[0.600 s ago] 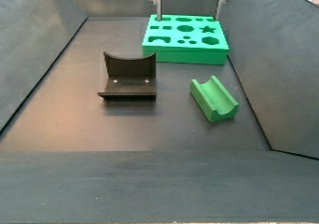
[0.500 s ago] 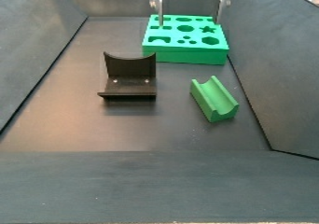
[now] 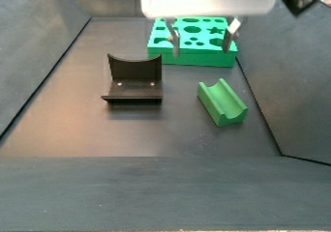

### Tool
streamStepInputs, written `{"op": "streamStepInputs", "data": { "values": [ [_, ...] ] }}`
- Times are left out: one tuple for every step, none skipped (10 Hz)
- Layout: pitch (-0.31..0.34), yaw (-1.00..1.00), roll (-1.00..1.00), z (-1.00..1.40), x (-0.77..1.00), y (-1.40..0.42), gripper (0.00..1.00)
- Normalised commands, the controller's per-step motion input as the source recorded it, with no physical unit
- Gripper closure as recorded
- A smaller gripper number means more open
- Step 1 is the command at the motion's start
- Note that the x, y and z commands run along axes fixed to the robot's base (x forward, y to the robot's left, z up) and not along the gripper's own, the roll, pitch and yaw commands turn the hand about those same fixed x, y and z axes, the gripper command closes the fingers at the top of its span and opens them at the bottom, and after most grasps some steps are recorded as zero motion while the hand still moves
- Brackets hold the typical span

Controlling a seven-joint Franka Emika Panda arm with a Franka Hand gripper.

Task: Pick up the arch object. Move up. Place the arch object on the fixture. Regrasp the arch object. Move to above the board. Insert the arch object.
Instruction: Pick up the arch object.

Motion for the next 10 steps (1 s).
{"op": "streamStepInputs", "data": {
  "values": [
    [-0.171, 0.2, 0.06, -0.58, -0.22, 0.0, 0.0],
    [-0.169, 0.2, 0.04, -0.58, -0.21, 0.0, 0.0],
    [-0.139, 0.18, 0.02, -0.54, -0.16, 0.0, 0.0],
    [-0.117, 0.16, 0.01, -0.54, -0.1, 0.0, 0.0],
    [-0.166, 0.17, 0.0, -0.6, -0.18, 0.0, 0.0],
    [-0.17, 0.17, 0.02, -0.58, -0.19, 0.0, 0.0],
    [-0.134, 0.17, 0.01, -0.55, -0.12, 0.0, 0.0],
    [-0.109, 0.16, 0.02, -0.53, -0.07, 0.0, 0.0],
    [-0.113, 0.17, 0.01, -0.51, -0.07, 0.0, 0.0],
    [-0.087, 0.17, 0.0, -0.45, -0.02, 0.0, 0.0]
  ]
}}
